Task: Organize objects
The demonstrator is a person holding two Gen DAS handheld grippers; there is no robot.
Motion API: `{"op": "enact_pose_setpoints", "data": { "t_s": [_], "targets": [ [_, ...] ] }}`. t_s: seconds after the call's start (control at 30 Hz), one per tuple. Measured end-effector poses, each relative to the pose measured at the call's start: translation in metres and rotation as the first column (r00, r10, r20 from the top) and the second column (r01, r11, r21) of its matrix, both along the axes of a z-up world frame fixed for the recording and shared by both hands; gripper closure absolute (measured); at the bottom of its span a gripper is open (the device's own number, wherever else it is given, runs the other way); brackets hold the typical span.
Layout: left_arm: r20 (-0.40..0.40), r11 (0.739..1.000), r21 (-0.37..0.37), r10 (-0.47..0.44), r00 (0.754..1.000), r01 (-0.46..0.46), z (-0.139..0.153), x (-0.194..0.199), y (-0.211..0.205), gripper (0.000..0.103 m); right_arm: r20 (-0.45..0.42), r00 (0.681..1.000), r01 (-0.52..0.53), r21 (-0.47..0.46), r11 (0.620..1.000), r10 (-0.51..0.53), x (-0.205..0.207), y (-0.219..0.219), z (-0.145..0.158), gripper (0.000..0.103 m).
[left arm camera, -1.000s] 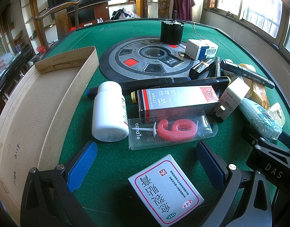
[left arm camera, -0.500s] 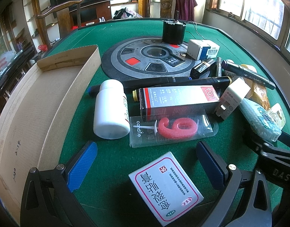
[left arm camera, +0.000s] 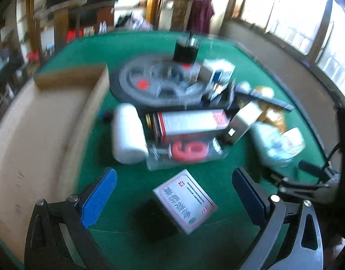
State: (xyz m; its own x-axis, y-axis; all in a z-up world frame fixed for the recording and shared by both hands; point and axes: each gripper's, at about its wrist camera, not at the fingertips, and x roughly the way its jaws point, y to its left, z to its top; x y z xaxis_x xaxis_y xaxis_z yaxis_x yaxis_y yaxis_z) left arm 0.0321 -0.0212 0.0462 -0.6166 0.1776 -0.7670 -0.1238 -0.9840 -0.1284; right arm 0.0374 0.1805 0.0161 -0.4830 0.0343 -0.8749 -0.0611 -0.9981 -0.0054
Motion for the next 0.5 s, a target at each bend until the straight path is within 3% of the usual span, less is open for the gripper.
{"op": "enact_pose_setpoints", "data": {
  "t_s": [0.13, 0.23, 0.3, 0.4, 0.5],
  "targets": [
    [-0.095, 0.999, -0.015, -0.042, 0.995, 0.04, 0.052, 0.015, -0.015, 0.003, -0.108, 0.994, -0.007, -0.03, 1.0, 0.004, 0.024, 0.01, 0.029, 0.0],
    [-0.206, 0.996, -0.053, -0.077, 0.975, 0.067, 0.114, 0.025, -0.018, 0.003, -0.236, 0.972, -0.017, -0.043, 0.999, 0.006, 0.038, 0.021, 0.075, 0.0],
    [-0.277, 0.995, -0.072, -0.087, 0.957, 0.07, 0.156, 0.032, -0.019, 0.003, -0.329, 0.944, -0.028, -0.029, 0.999, 0.017, 0.046, 0.029, 0.116, 0.0],
    [-0.317, 0.993, -0.069, -0.114, 0.941, 0.097, 0.215, 0.033, -0.021, 0.002, -0.451, 0.892, -0.064, -0.038, 0.997, 0.04, 0.053, 0.036, 0.184, 0.0],
    [-0.35, 0.988, -0.126, -0.131, 0.927, 0.092, 0.25, 0.025, -0.013, 0.002, -0.527, 0.847, -0.099, -0.042, 0.994, 0.062, 0.045, 0.037, 0.256, 0.0]
  ]
}}
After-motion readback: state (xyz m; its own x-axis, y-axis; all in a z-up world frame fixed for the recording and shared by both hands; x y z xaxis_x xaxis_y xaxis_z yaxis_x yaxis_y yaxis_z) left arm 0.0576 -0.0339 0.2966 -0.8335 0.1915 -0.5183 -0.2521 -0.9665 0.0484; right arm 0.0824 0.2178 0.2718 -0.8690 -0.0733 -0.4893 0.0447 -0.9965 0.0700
